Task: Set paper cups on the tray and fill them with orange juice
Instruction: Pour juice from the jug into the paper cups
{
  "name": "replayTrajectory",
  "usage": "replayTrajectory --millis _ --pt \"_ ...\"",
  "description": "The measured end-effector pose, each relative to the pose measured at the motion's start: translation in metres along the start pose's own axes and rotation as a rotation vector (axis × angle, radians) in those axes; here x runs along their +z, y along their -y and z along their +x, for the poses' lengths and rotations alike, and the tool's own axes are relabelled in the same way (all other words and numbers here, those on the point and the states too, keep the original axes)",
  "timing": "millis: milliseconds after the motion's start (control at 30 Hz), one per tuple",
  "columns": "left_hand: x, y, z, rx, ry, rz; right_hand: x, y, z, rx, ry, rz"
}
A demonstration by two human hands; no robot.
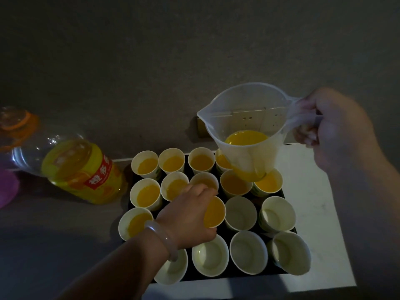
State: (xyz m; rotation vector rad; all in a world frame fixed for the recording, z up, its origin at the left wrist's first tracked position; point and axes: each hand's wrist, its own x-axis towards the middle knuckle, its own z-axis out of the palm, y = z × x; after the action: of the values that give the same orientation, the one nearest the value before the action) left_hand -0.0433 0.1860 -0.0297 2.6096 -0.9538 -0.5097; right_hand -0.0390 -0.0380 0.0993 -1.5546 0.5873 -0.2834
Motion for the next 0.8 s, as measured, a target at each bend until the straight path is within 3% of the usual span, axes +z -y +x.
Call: replayTrajectory --millis 800 --pt "0.008 -0.018 0.003 -0.182 -0.014 0.066 0.001 0.001 -0.004 -0.033 0.001 0.042"
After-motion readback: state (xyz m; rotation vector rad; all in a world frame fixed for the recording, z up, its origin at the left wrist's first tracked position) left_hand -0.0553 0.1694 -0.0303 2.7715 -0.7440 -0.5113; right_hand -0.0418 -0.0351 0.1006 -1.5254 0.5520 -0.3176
